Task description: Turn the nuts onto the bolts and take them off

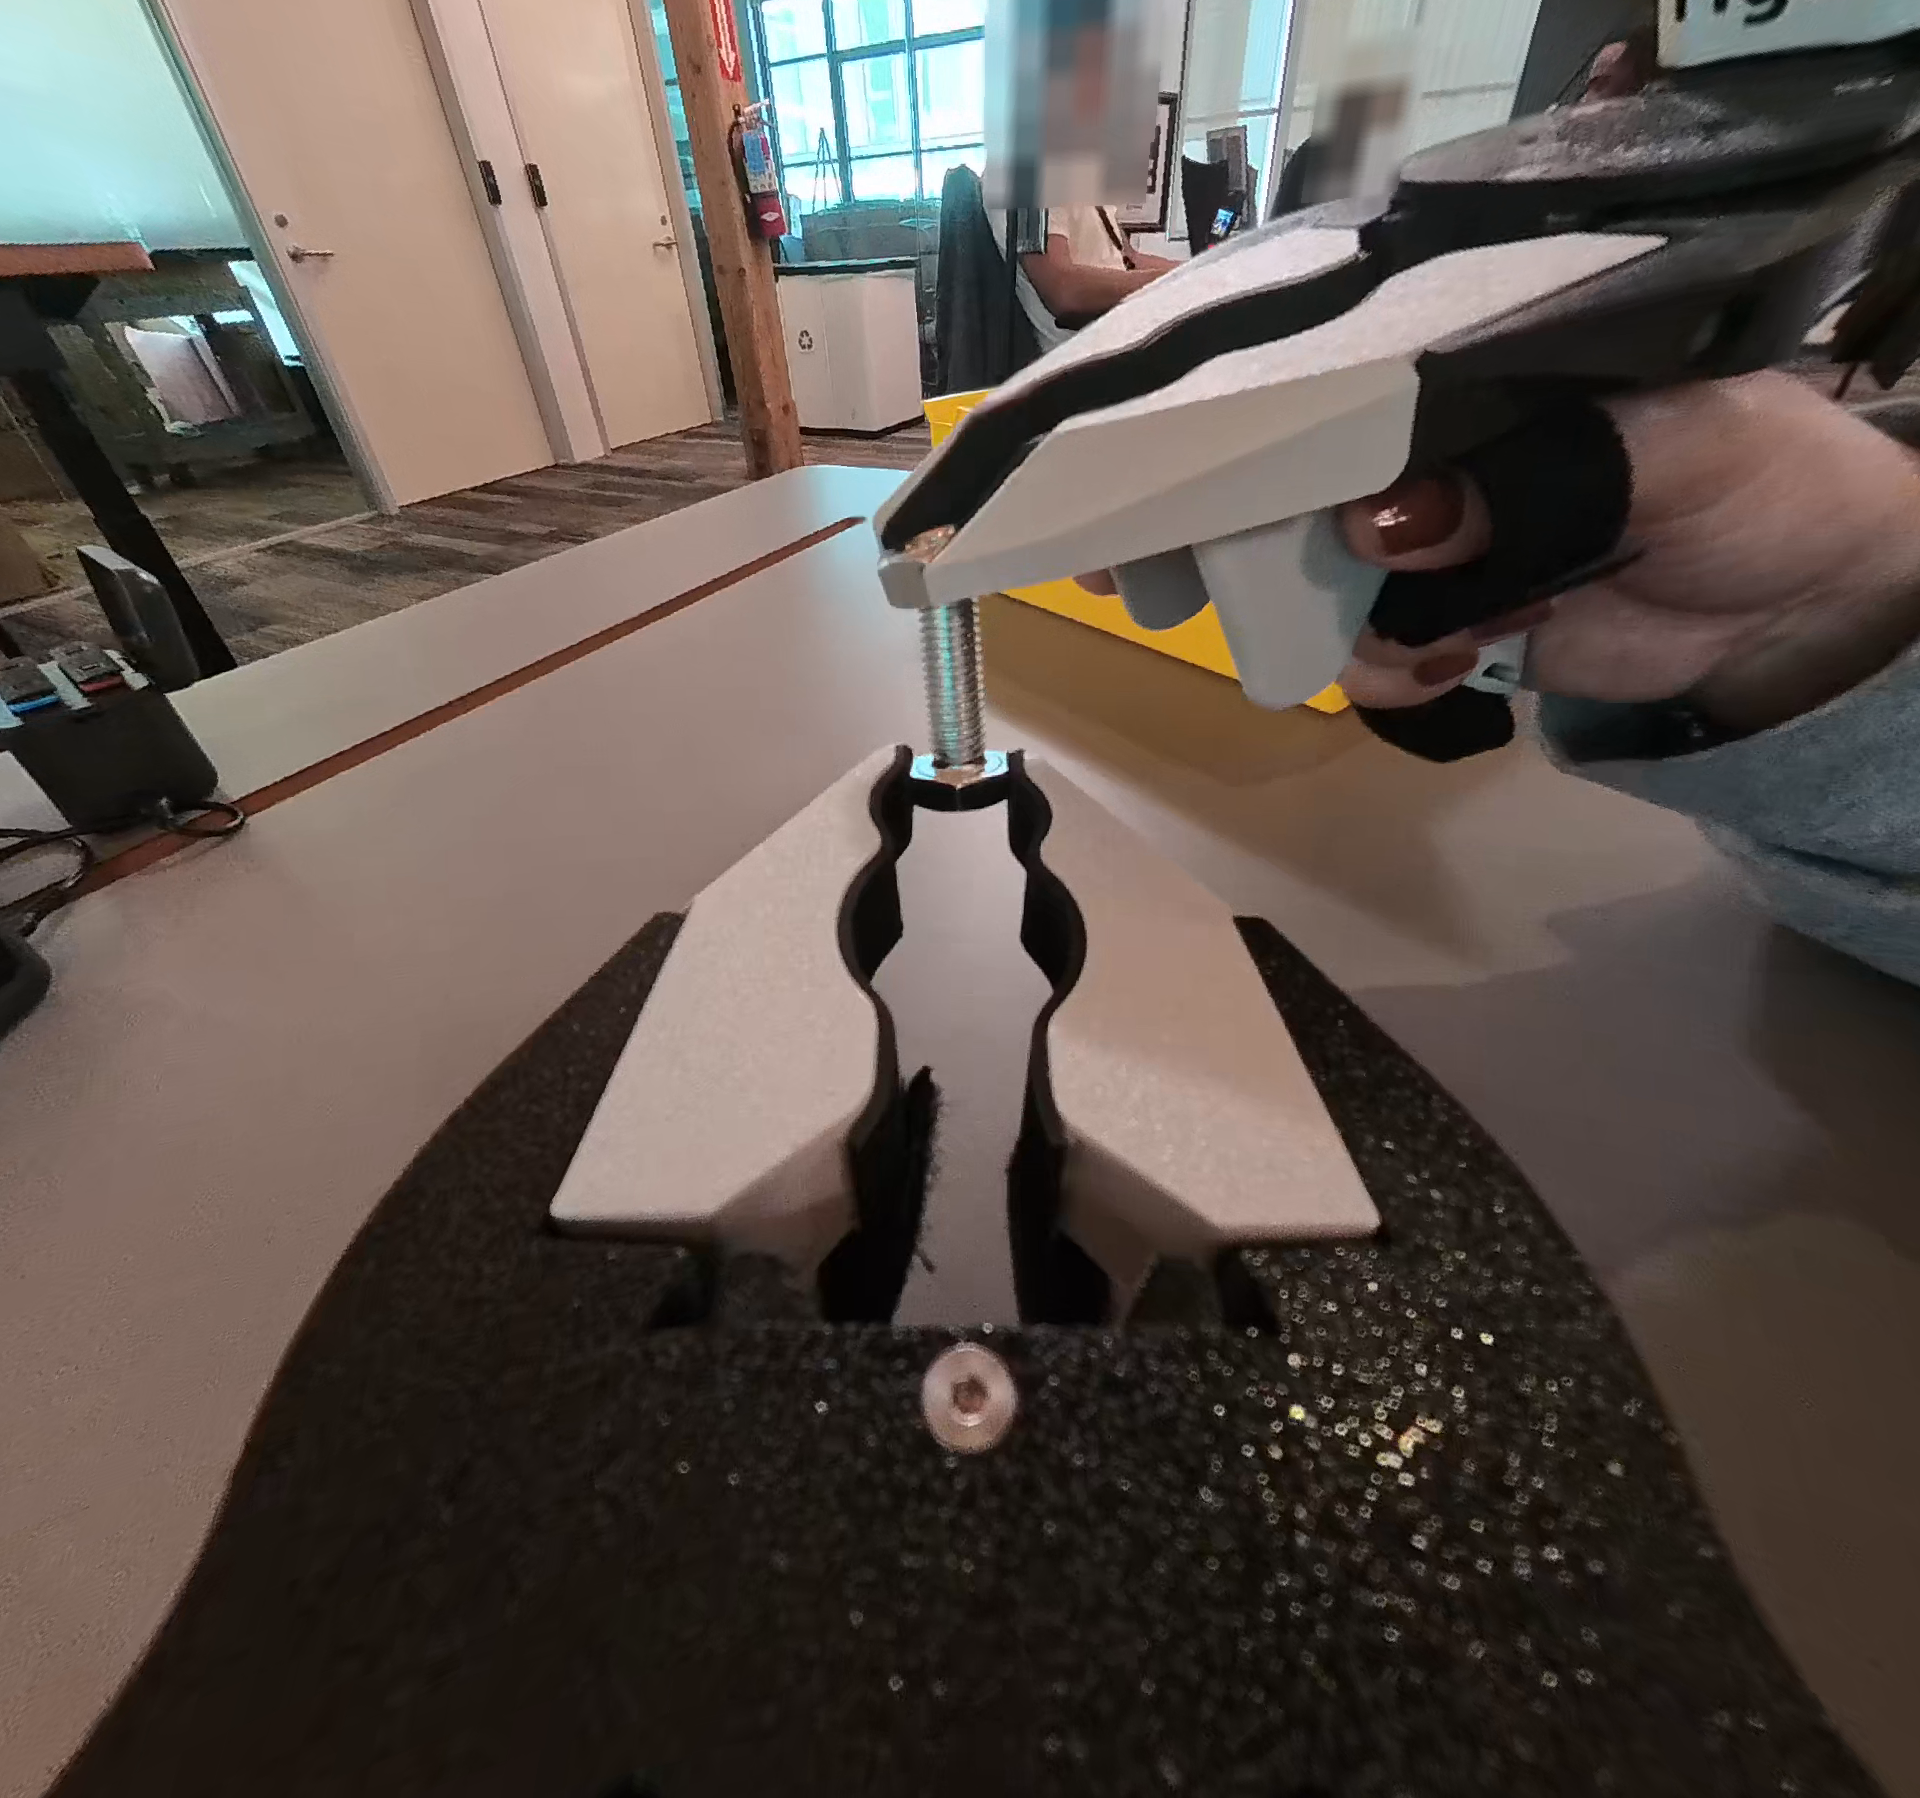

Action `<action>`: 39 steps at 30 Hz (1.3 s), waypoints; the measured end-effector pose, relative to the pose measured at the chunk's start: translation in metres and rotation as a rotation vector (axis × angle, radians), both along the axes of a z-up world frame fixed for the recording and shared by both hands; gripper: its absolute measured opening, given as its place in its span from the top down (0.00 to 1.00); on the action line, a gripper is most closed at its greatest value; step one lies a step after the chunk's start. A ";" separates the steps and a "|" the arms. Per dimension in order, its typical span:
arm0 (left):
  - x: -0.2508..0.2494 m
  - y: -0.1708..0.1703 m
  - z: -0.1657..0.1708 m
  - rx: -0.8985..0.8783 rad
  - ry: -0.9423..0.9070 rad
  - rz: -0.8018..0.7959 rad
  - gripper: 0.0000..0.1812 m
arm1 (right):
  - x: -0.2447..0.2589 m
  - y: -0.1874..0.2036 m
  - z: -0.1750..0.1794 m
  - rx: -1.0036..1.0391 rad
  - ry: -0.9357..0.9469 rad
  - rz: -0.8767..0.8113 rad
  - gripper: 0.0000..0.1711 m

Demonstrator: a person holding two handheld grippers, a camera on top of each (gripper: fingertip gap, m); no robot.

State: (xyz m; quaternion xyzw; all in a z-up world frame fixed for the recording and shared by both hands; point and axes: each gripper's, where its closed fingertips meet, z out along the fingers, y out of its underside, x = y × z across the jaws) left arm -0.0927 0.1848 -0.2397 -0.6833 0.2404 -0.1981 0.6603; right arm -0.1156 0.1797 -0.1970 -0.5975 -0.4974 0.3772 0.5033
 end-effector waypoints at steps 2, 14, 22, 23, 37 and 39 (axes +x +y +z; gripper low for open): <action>0.000 -0.001 0.002 0.016 0.000 0.003 0.91 | 0.000 -0.002 0.003 0.023 0.039 0.007 0.90; 0.032 -0.033 0.024 0.090 -0.118 -0.316 0.91 | 0.025 -0.041 0.026 -0.002 0.347 0.481 0.91; 0.047 -0.050 0.025 0.037 -0.211 -0.501 0.91 | 0.038 -0.053 0.028 -0.114 0.475 0.658 0.91; 0.048 -0.051 0.025 0.038 -0.208 -0.506 0.91 | 0.039 -0.054 0.029 -0.120 0.486 0.667 0.91; 0.020 -0.019 0.023 0.092 -0.123 -0.175 0.91 | 0.017 -0.027 0.029 0.194 0.594 0.147 0.91; 0.018 -0.018 0.023 0.097 -0.111 -0.158 0.91 | 0.016 -0.026 0.028 0.187 0.581 0.148 0.91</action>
